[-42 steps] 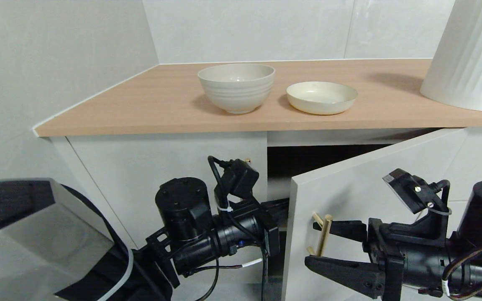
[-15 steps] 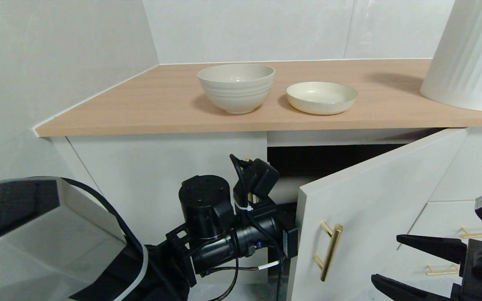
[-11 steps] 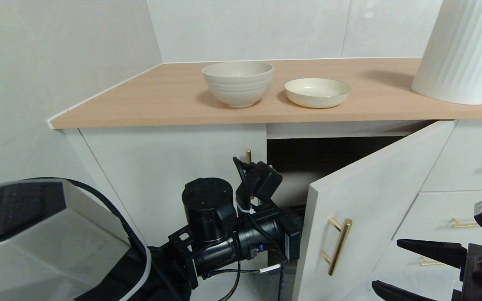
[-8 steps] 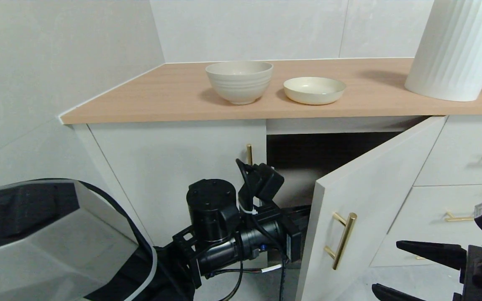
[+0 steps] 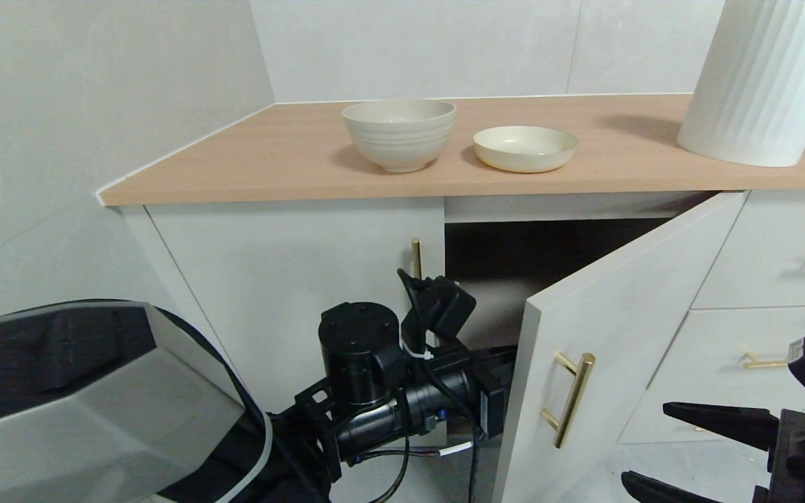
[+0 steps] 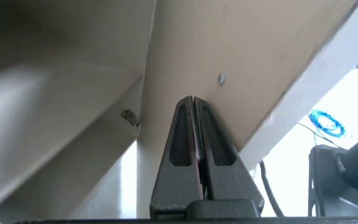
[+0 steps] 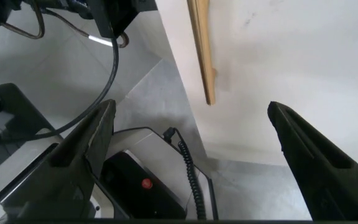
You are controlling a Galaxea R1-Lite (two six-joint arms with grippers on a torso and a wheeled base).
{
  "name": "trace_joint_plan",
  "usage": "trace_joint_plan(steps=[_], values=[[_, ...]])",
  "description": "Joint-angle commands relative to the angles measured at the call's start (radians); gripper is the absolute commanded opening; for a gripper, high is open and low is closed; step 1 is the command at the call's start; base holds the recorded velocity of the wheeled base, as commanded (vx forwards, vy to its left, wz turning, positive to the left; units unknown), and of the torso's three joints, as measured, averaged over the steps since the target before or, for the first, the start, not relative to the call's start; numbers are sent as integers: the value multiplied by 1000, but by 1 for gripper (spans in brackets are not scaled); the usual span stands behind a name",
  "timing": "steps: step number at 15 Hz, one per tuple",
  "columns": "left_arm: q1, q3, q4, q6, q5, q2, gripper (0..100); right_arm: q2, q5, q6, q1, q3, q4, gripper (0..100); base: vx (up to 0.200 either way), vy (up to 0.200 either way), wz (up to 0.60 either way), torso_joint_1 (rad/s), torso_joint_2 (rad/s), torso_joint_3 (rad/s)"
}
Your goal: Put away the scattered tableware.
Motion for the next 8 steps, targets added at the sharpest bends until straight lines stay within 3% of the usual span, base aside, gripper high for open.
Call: trace_joint_plan(steps=[1,2,8], values=[[-3,-3,-1,-1,-2,14,0,3,1,0,0,1,-1,100,-200,0,0,7,12,-7],[-3,-3,-4,-1,-2,17,0,3,1,0,0,3,-1,100,-200,0,0,2,7,2],[-3,-20,-4,-1,6,48,0,3,16,-16,0,4,-1,100,0,0,0,0,0,0]])
